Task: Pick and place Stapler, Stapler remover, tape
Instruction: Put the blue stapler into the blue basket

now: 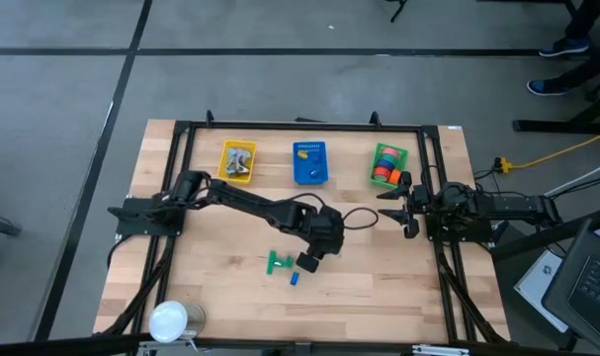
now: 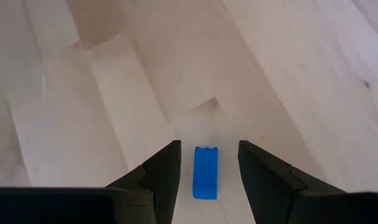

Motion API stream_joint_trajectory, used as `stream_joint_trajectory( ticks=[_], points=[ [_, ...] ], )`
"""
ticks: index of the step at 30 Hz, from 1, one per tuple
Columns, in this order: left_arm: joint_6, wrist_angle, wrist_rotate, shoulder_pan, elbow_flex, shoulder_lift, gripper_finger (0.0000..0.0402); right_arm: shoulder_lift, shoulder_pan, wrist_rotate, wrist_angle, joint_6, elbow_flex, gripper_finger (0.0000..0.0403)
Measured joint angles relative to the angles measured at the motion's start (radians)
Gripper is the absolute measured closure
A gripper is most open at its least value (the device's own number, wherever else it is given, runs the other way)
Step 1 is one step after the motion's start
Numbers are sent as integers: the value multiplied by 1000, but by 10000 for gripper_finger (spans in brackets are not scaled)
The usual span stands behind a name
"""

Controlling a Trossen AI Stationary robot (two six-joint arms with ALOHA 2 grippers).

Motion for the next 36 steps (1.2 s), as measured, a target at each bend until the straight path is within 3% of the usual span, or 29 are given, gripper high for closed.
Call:
stream_joint_trajectory(
  ticks=[16, 25, 36],
  points=[
    [-5, -5, -15, 24, -11, 100, 247, 0, 0, 0, 0, 0, 0, 192],
    [-19, -6, -15, 34, -11, 100, 333, 0, 0, 0, 0, 0, 0, 192],
    [-58, -108, -119, 67, -12, 77, 333, 0, 0, 0, 0, 0, 0, 192]
  ],
)
